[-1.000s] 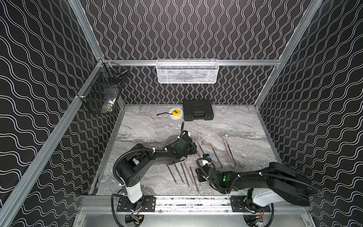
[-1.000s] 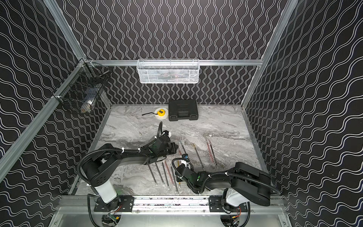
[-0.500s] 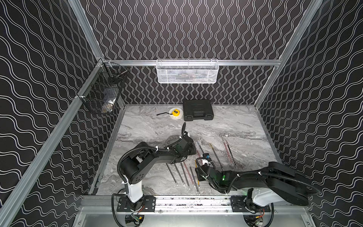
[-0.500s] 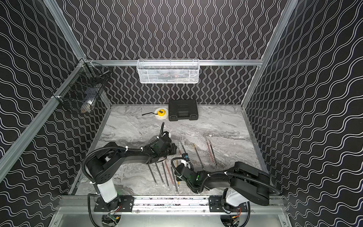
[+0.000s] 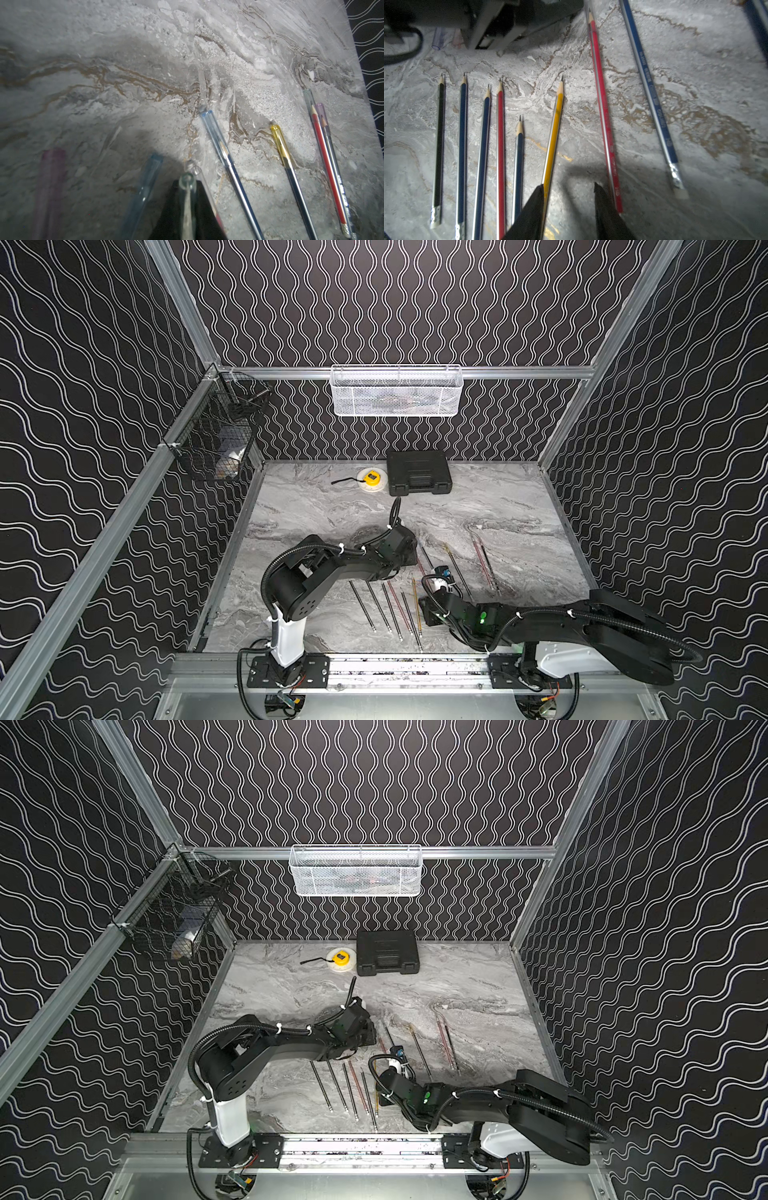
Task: Remove the protective cover of the pencils
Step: Place the protective sleeve at the center of the board, then pick up the pencil from the center of the board.
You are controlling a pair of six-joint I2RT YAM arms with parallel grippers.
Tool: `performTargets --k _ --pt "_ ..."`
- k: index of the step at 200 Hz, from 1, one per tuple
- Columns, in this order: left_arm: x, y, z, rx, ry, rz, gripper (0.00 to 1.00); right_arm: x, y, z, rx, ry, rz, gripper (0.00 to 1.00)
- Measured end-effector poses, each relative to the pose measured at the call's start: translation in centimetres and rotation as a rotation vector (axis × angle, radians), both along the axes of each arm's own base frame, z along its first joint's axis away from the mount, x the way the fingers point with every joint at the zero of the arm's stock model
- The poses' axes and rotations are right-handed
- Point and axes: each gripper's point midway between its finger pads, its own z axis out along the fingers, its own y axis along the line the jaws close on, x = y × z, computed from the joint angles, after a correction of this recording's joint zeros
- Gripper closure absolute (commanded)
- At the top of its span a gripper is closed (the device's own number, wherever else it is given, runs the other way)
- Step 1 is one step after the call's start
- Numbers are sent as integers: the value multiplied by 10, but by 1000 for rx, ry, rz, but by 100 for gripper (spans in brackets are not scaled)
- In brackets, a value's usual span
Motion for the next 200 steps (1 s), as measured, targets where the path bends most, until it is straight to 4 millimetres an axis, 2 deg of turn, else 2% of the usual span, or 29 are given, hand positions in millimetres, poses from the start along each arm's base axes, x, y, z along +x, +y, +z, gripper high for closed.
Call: performTargets --k 50,91,161,200 --pt "6 6 -1 35 -13 18 96 2 -11 4 5 -25 -31 58" --pt "9 11 -1 51 -18 31 95 5 -16 0 -20 -34 -58 57" --pt "12 19 -1 110 -21 48 95 8 -13 -8 -56 -23 -60 58" --pt "11 18 -1 111 -22 36 93 11 -10 -8 -61 -25 -67 58"
